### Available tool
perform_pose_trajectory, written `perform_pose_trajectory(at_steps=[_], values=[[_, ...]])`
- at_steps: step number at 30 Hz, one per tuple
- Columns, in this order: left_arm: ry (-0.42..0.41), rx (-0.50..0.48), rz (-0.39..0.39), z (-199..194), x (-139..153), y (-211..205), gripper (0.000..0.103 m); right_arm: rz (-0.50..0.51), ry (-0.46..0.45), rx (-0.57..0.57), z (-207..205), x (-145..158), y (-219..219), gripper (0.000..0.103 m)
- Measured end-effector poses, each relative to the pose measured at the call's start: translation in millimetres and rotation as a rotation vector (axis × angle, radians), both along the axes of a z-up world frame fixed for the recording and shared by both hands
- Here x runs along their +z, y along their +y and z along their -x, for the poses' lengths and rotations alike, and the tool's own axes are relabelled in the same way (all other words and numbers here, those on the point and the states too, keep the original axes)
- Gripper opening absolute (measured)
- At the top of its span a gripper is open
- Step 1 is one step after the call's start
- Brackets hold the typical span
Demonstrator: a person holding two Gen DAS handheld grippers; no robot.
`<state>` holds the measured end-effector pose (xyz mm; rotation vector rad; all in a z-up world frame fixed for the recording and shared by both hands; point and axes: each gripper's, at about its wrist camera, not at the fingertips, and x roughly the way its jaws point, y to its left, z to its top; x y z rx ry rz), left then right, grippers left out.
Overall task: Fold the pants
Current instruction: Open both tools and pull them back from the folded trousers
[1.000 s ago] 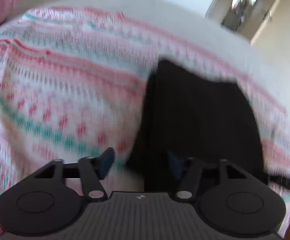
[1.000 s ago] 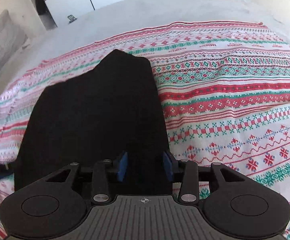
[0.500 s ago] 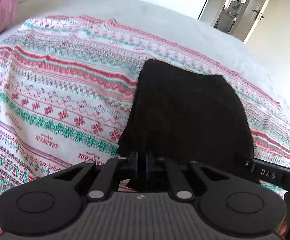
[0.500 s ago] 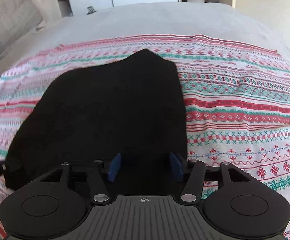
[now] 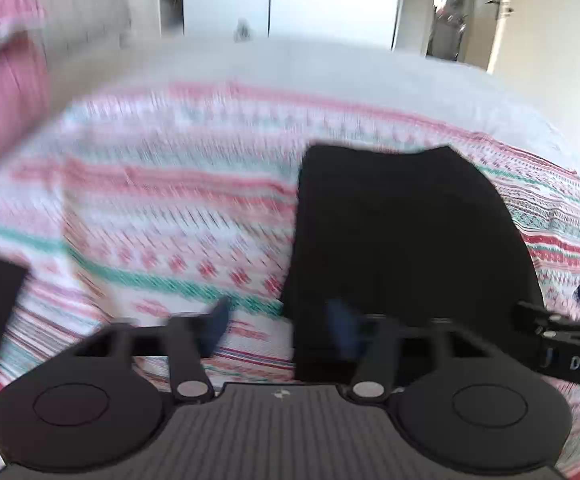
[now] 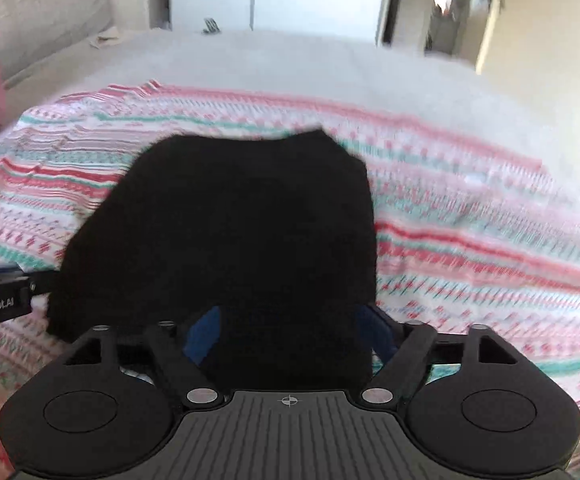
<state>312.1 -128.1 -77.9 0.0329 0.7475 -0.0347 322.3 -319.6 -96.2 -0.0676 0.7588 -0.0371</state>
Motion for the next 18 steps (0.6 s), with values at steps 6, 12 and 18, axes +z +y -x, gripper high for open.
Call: perform_pose_trajectory(at_steps=[6, 12, 18], values=[[-0.059, -0.038, 0.009, 62, 11, 13, 0.082, -0.048, -0.093, -0.006, 65, 21, 12, 0.087], [-0.141, -0.062, 0.038, 129, 17, 26, 0.099, -0.138, -0.161, -0.054, 149, 18, 21, 0.097], [-0.204, -0.119, -0.016, 146, 14, 20, 0.103, -0.11, -0.214, -0.077, 196, 15, 24, 0.103]])
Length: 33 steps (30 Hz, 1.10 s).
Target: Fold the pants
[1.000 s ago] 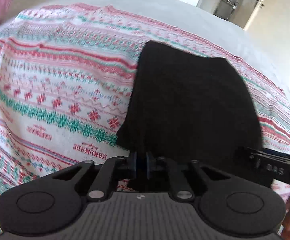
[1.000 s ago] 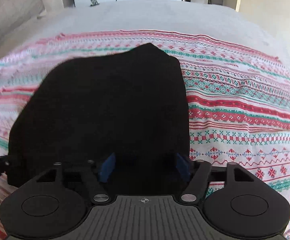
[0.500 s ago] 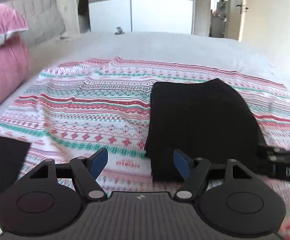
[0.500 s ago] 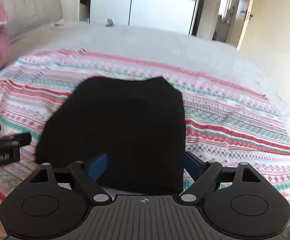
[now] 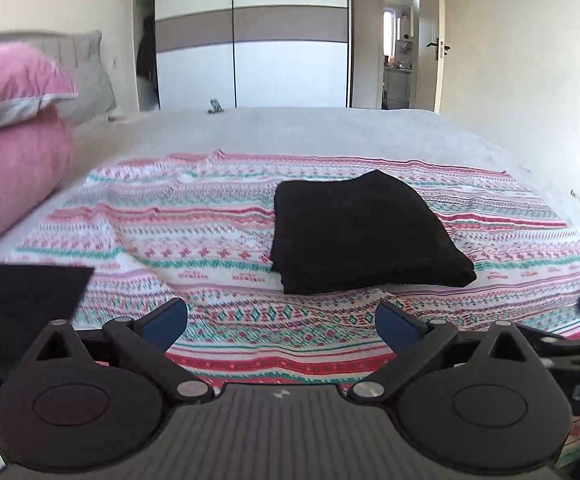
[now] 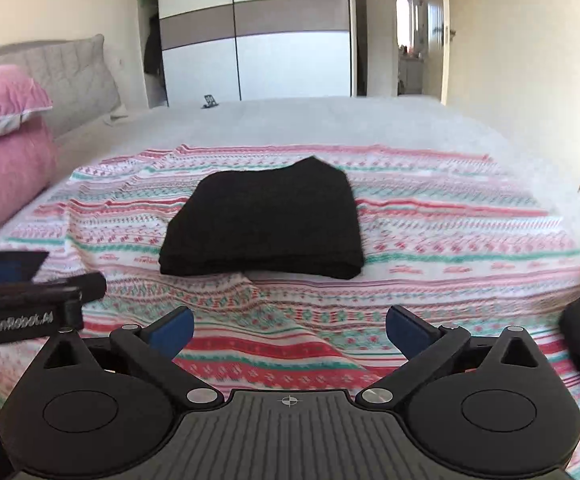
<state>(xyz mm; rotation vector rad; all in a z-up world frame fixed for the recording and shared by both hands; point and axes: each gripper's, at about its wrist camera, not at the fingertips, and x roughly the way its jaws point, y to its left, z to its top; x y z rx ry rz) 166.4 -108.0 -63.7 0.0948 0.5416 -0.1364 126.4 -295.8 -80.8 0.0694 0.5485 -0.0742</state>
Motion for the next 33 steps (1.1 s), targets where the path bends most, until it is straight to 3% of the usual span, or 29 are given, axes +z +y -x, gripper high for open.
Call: perform_pose_trajectory(at_steps=[3, 8, 16, 33], values=[[0.001, 0.011, 0.009, 3, 1, 0, 0.103, 0.064, -0.025, -0.022, 2, -1, 1, 0.103], [0.04, 0.027, 0.027, -7, -8, 0, 0.103, 0.011, 0.021, -0.082, -9, -15, -8, 0.103], [0.079, 0.014, 0.018, -10, -17, -8, 0.103, 0.068, 0.022, -0.05, -6, -18, 4, 0.103], [0.131, -0.001, 0.012, -17, -27, -12, 0.103, 0.021, 0.05, -0.062, -9, -23, -4, 0.103]])
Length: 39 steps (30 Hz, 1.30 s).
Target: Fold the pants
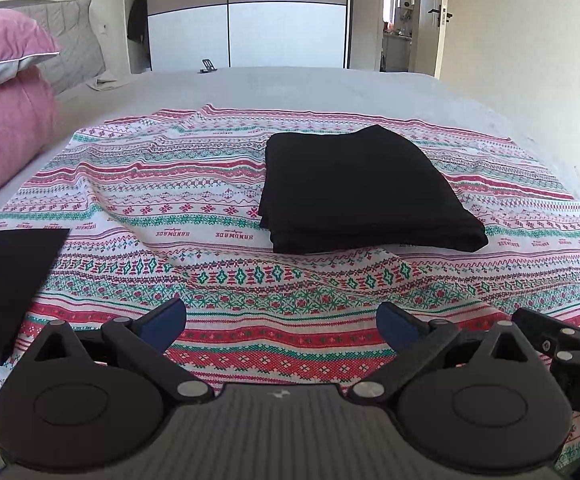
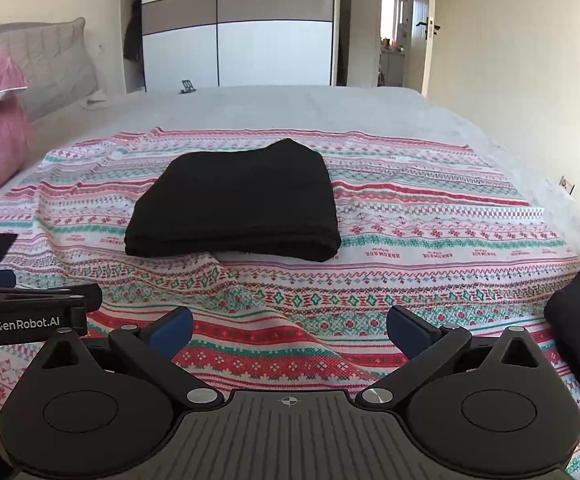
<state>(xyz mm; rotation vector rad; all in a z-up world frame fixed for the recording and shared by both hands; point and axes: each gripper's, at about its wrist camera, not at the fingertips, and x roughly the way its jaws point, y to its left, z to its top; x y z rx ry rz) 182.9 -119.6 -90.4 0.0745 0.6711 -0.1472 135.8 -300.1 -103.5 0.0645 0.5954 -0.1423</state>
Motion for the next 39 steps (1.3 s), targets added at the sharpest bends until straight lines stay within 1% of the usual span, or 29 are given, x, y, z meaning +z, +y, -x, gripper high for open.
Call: perform_pose_trajectory(at_steps=[23, 35, 39], values=[[0.035, 0.017, 0.018, -5, -2, 5, 0.103, 0.02, 0.033, 0.009, -7, -7, 4, 0.103], [0.028, 0.033, 0.0, -5, -1, 3, 0.103, 0.036, 0.044, 0.016, -8, -10, 5, 0.103], [0.026, 0.012, -0.008, -3, -2, 1, 0.103, 0.04, 0.048, 0.02, -8, -11, 7, 0.103]])
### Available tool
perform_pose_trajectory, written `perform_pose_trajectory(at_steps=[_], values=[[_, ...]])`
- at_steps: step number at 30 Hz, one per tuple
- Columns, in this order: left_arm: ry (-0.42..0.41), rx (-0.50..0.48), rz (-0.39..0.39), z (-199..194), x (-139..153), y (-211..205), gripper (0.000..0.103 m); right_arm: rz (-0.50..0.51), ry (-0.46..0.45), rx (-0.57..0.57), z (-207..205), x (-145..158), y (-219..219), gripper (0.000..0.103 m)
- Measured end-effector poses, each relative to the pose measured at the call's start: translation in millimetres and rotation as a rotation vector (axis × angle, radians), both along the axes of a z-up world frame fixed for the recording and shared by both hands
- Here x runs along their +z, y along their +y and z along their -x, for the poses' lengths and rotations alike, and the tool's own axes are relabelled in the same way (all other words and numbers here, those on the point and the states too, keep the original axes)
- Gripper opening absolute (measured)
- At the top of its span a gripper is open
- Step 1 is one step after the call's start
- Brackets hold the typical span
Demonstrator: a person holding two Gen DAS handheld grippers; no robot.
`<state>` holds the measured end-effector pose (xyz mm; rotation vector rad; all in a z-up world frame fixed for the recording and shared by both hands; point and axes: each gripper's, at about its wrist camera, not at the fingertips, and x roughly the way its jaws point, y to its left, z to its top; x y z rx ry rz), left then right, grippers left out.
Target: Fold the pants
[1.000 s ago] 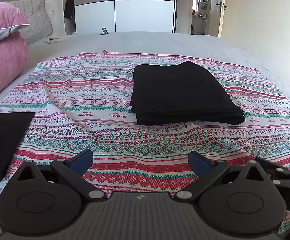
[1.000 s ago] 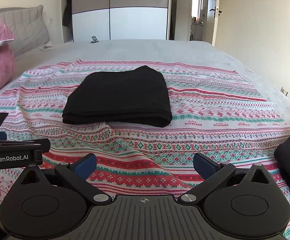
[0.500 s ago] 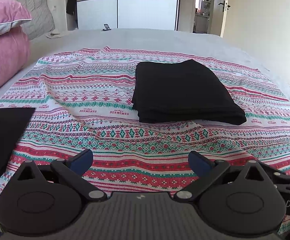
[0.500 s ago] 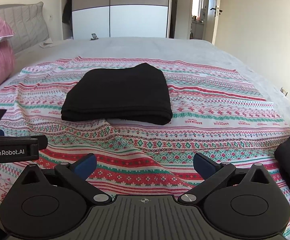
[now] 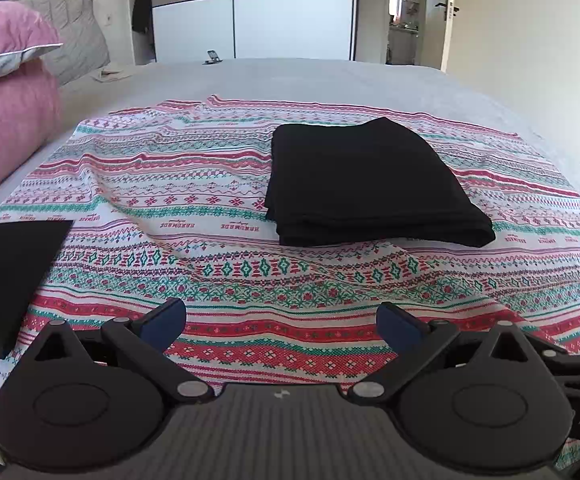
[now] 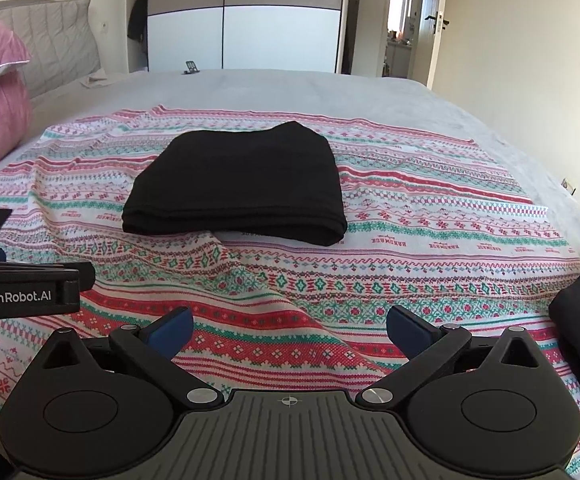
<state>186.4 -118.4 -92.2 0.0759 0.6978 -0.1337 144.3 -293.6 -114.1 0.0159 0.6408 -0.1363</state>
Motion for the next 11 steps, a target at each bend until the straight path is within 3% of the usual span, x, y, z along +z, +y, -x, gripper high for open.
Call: perform_pose_trajectory(at_steps=[11], values=[[0.016, 0.002, 0.0, -1.9, -1.7, 0.7, 0.103, 0.007, 0.007, 0.009, -0.9, -1.5, 1.2, 0.103]])
